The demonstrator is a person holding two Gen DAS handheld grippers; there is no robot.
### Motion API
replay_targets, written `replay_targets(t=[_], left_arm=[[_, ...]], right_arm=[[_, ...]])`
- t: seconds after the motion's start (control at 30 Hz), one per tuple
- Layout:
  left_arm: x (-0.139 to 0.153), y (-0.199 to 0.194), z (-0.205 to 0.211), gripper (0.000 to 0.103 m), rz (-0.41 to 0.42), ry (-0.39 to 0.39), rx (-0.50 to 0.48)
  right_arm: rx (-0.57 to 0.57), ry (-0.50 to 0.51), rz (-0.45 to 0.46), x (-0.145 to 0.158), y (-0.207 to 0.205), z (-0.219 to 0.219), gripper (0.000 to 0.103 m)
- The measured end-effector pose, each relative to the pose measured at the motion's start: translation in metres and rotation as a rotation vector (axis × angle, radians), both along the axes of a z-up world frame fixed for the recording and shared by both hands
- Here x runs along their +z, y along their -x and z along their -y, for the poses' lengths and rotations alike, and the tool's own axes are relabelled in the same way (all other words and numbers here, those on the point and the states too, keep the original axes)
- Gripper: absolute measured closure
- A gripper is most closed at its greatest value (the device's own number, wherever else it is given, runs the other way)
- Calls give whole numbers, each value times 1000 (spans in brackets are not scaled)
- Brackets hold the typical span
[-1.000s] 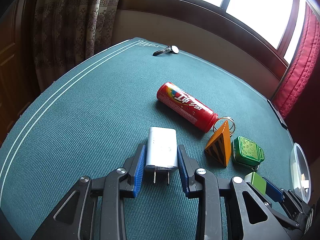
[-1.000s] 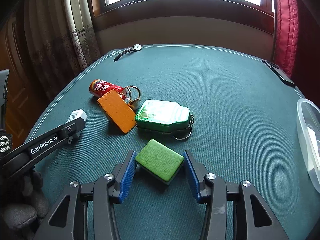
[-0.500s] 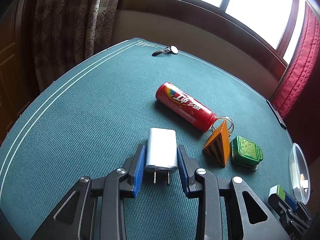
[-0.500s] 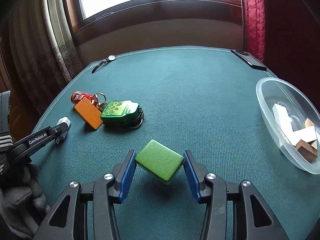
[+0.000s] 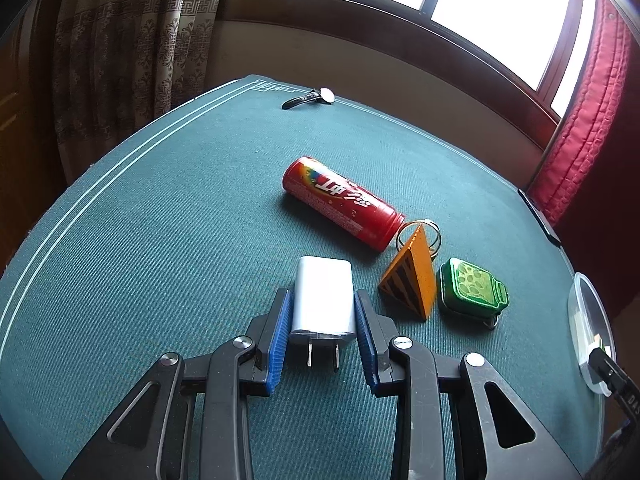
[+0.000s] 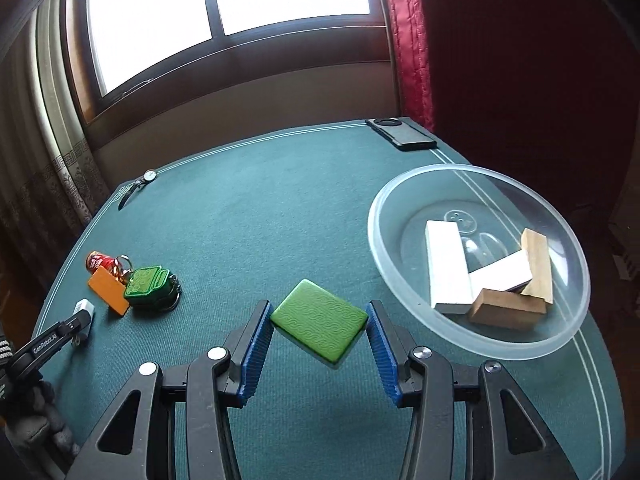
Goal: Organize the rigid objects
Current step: 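Carry the green cube into the bowl and open the right tool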
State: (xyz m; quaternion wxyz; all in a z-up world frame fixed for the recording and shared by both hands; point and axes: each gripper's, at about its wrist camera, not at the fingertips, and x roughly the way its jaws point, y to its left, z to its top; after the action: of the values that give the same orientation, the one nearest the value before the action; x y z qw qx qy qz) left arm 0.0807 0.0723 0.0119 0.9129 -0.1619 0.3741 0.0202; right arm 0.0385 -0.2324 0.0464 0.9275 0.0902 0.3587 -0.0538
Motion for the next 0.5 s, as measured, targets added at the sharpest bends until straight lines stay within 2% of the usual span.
replay_targets(t=[0.27, 0.5], left_arm=[[0, 4, 8, 71, 2, -5, -26], [-2, 8, 16, 71, -1, -9, -48]], right_arm=[[-95, 34, 36, 11, -6, 30, 53], [-160, 57, 35, 8, -21, 54, 52]])
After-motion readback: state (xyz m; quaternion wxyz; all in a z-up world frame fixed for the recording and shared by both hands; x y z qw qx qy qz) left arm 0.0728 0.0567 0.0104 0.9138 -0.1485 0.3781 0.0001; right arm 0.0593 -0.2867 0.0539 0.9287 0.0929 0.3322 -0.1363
